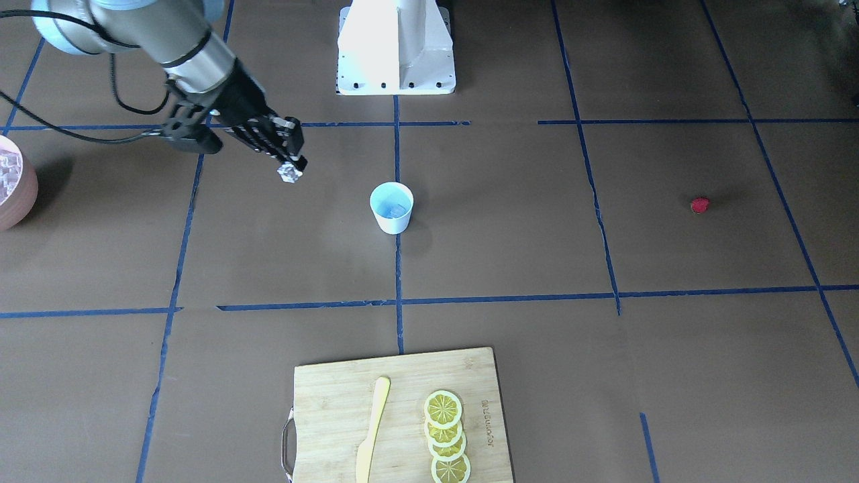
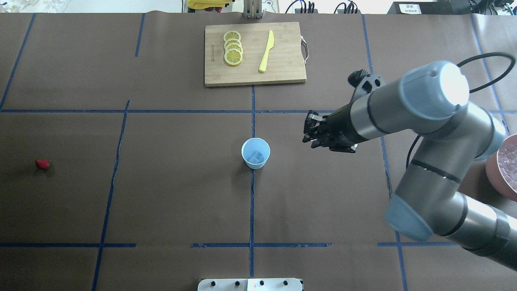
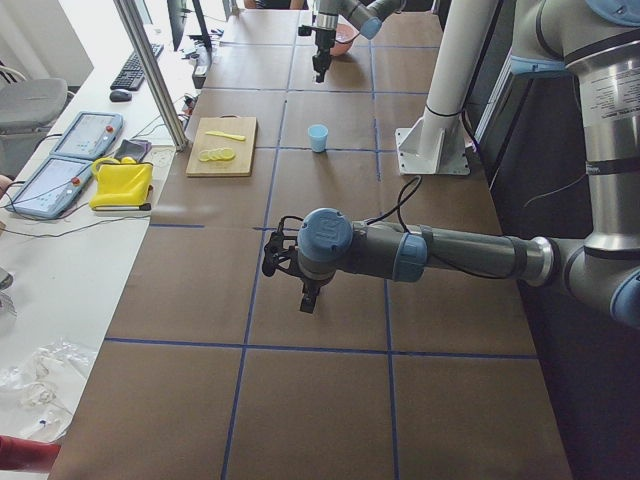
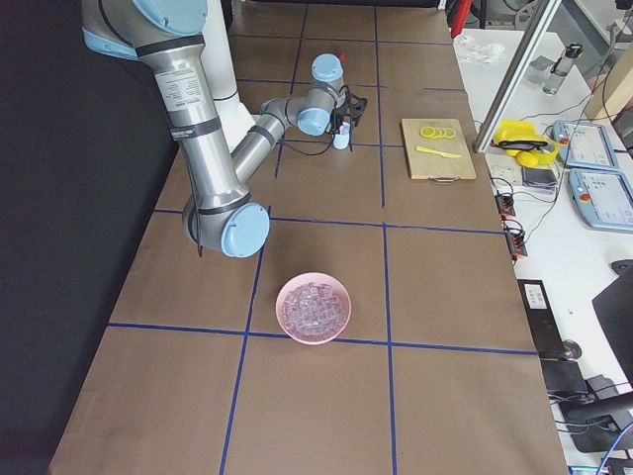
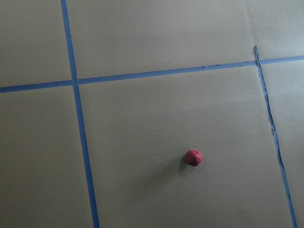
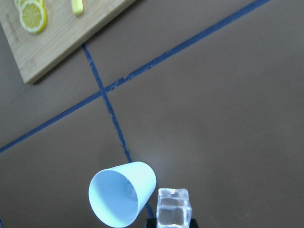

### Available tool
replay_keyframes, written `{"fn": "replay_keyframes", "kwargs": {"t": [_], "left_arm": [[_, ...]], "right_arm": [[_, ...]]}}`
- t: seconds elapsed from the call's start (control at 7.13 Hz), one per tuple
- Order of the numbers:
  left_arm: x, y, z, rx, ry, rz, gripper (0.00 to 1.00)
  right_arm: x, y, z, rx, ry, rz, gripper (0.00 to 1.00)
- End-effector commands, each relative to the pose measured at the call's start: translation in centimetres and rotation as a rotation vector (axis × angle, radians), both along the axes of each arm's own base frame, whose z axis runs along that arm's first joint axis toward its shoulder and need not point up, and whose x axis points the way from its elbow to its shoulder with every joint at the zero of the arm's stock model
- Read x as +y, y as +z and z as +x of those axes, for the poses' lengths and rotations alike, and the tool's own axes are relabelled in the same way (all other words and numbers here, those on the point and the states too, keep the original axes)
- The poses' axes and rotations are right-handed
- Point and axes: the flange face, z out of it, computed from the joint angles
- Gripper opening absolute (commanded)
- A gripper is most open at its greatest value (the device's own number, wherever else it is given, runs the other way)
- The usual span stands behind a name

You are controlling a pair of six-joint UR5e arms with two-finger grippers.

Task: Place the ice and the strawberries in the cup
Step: 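Carry the ice cube with the right gripper over the cup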

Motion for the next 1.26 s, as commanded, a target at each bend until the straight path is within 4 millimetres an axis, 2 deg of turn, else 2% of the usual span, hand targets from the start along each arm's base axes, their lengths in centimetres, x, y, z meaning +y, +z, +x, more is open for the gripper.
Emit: {"fn": "replay_keyframes", "kwargs": {"t": [0.0,0.28,0.42,0.7,0.84,0.98,1.12], "left_arm": [[0.0,0.0,0.0,0.001,-0.001,-0.002,1.0],[0.1,0.1,0.0,0.001,-0.001,-0.005,1.0],[0.1,0.1,0.0,0.001,-0.001,-0.005,1.0],[0.1,0.0,0.0,0.001,-0.001,-0.003,1.0],[0.1,0.0,0.0,0.001,-0.001,-0.003,1.0],[0.1,0.0,0.0,0.001,-0.001,-0.003,1.0],[0.1,0.0,0.0,0.001,-0.001,-0.003,1.0]], "right_arm": [[2.3,-3.4,-8.4,0.001,0.005,0.014,0.02],[2.3,-3.5,-11.1,0.022,0.012,0.025,0.06],[1.9,-4.0,-11.8,0.023,0.015,0.026,0.06],[1.5,-3.3,-12.3,0.043,0.031,0.034,0.08],[1.2,-3.2,-12.8,0.051,0.034,0.032,0.17],[1.2,-3.3,-12.8,0.048,0.036,0.03,0.42],[1.1,-3.3,-12.9,0.049,0.036,0.029,0.57]]}}
